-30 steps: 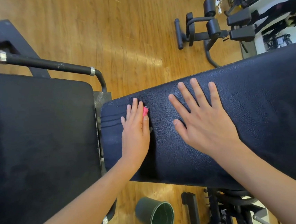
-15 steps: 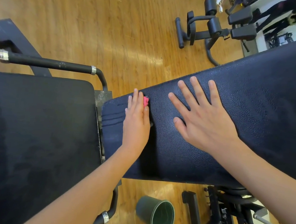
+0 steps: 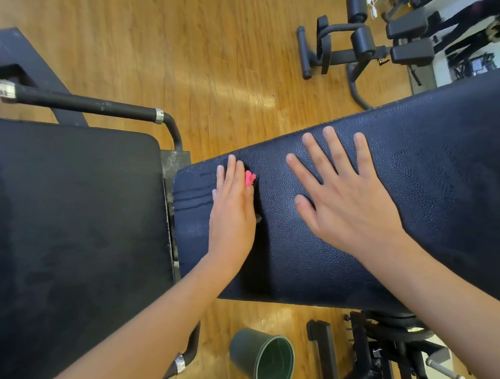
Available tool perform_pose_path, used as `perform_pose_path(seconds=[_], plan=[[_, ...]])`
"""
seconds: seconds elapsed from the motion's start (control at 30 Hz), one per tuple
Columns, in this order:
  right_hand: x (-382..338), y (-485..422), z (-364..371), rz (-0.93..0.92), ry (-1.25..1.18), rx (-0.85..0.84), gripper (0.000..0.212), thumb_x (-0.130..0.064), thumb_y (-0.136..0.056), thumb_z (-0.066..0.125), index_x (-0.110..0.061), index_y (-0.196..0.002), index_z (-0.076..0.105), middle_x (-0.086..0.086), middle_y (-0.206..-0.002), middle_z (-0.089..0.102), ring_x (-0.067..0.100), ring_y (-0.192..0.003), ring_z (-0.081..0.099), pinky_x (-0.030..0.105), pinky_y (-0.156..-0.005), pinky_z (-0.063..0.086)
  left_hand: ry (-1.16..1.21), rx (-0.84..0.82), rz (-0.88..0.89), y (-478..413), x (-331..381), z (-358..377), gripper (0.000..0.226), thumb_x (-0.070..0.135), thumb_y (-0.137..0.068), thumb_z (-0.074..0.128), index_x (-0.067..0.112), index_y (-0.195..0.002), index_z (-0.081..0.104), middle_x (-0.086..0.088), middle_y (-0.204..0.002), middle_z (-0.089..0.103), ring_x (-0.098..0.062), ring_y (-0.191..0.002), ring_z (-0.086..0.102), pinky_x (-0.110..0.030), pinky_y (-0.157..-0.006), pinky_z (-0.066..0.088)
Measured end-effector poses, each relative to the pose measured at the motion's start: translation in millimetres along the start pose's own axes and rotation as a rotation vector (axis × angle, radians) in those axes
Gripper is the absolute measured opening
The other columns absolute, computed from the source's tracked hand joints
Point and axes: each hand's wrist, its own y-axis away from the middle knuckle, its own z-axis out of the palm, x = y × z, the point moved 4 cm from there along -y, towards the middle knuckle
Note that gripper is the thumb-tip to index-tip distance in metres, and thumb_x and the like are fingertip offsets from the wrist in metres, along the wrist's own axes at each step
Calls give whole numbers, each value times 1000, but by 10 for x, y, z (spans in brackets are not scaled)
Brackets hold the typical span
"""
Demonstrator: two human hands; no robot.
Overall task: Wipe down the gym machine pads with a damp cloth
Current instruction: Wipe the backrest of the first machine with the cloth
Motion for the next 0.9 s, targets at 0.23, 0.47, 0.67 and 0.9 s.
perform_pose_path(seconds=[0.23, 0.47, 0.67, 0.9], plan=[[7, -5, 11, 1, 12, 7, 68, -51, -104, 13, -20, -164, 14, 18, -170, 8, 42, -157, 3, 66, -122, 3, -151, -103, -6, 176, -30, 66, 61, 12, -109, 39, 17, -164, 12, 7, -171, -5, -20, -157, -9, -58, -112, 42], [-2, -5, 14, 4, 12, 3, 67, -51, -105, 16, -21, -165, 14, 18, -170, 8, 42, -157, 2, 66, -122, 3, -135, -155, -31, 744, -141, 156, 66, 6, -107, 43, 20, -164, 12, 20, -164, -14, -7, -152, -16, -42, -114, 39], [-8, -10, 4, 5, 15, 8, 66, -50, -106, 15, -21, -165, 13, 17, -171, 7, 42, -157, 2, 66, -122, 3, -25, -126, -38, 746, -158, 131, 53, 28, -113, 27, 23, -163, 14, 22, -167, -8, -4, -155, -15, -46, -127, 19], [-14, -1, 7, 4, 8, 10, 67, -51, -106, 15, -20, -165, 12, 18, -171, 6, 42, -157, 1, 66, -122, 2, -12, -67, 27, 519, -188, 142, 51, 52, -107, 29, 44, -158, 25, 25, -168, -5, -19, -156, -19, -69, -119, 2]])
